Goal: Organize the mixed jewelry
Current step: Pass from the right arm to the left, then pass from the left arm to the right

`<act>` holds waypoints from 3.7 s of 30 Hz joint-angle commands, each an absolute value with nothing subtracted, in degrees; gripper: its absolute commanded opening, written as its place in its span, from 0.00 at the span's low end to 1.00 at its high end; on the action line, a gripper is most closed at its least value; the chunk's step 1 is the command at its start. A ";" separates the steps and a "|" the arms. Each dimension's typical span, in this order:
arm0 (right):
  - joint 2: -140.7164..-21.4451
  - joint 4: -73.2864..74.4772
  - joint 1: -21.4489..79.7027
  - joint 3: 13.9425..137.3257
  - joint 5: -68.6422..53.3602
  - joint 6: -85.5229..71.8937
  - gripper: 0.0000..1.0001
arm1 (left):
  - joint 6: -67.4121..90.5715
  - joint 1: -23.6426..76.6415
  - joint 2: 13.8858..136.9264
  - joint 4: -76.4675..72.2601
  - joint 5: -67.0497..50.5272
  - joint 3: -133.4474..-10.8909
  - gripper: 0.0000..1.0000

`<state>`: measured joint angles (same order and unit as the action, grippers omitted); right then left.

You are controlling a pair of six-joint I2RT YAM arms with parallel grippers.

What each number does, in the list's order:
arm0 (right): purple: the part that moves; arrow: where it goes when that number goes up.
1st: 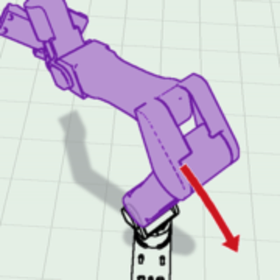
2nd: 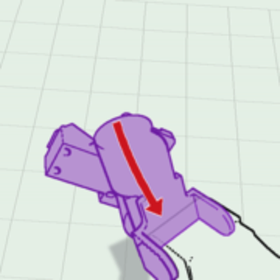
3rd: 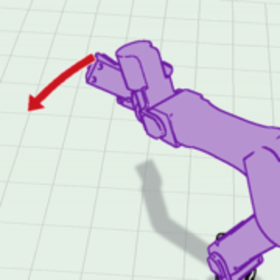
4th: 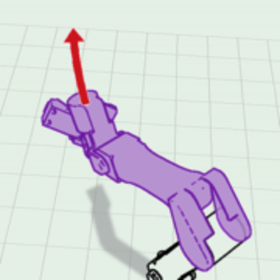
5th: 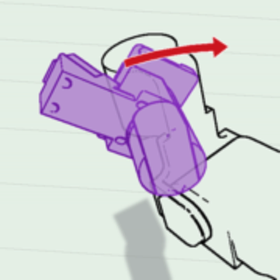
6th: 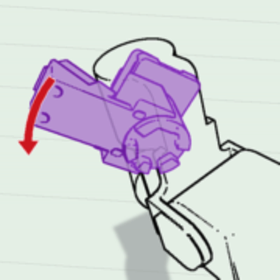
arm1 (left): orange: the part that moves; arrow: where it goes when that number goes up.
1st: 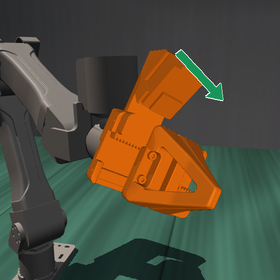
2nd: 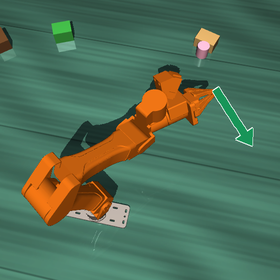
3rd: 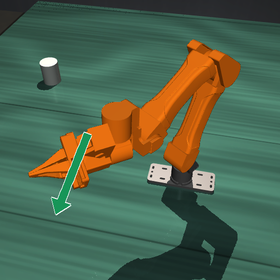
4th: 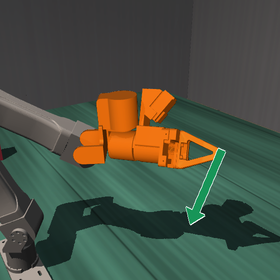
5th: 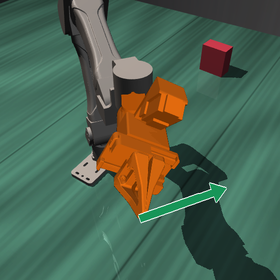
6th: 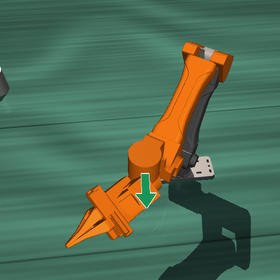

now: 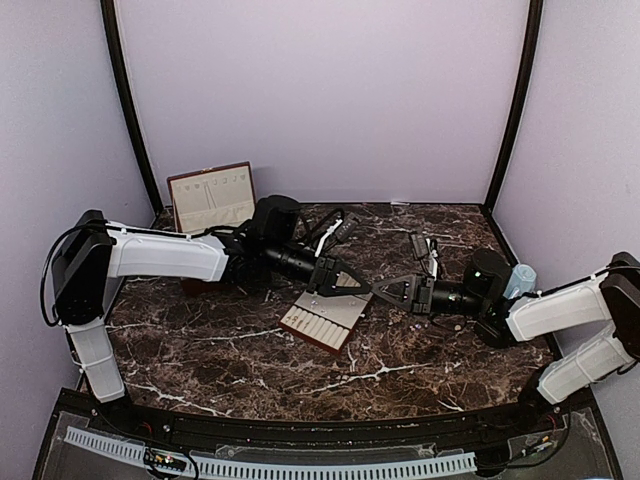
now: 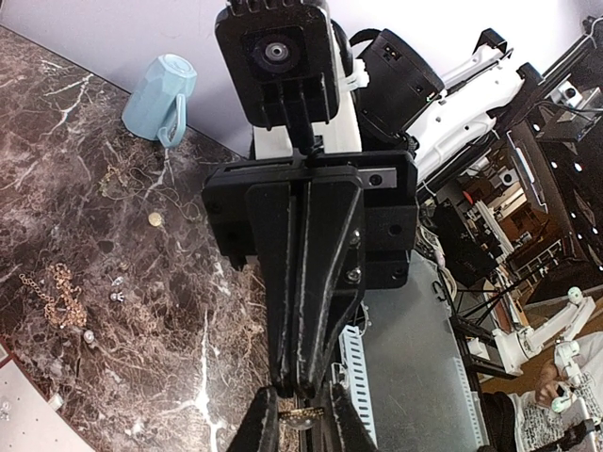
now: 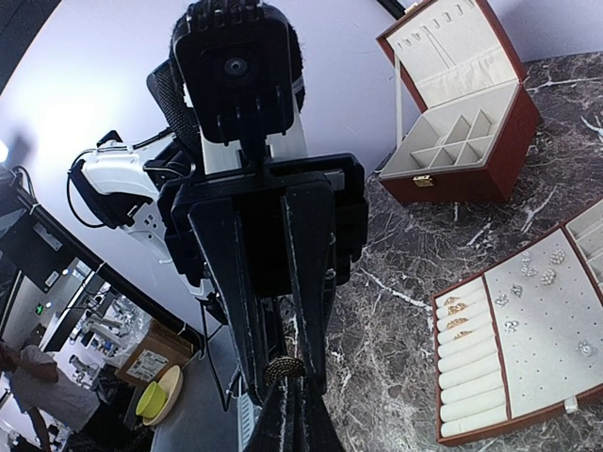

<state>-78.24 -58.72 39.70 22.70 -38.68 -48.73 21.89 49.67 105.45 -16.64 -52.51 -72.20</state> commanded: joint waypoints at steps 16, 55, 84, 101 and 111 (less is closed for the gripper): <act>-70.63 -55.50 37.14 19.30 -34.01 -46.94 0.35 | 23.25 47.39 102.22 -13.61 -49.88 -69.44 0.07; -75.31 -44.07 39.19 21.47 -37.43 -48.64 0.44 | -23.19 56.61 98.77 4.61 -18.90 -70.22 0.07; -80.24 -56.59 41.40 21.24 -42.04 -54.09 0.25 | -24.59 61.16 94.72 -7.42 -17.84 -65.66 0.07; -82.69 -61.28 41.34 20.67 -39.67 -57.41 0.12 | -24.90 61.61 93.96 -8.48 -16.71 -64.60 0.07; -81.36 -54.71 41.48 21.86 -40.27 -53.38 0.11 | -24.44 61.70 94.22 -8.95 -16.29 -64.52 0.07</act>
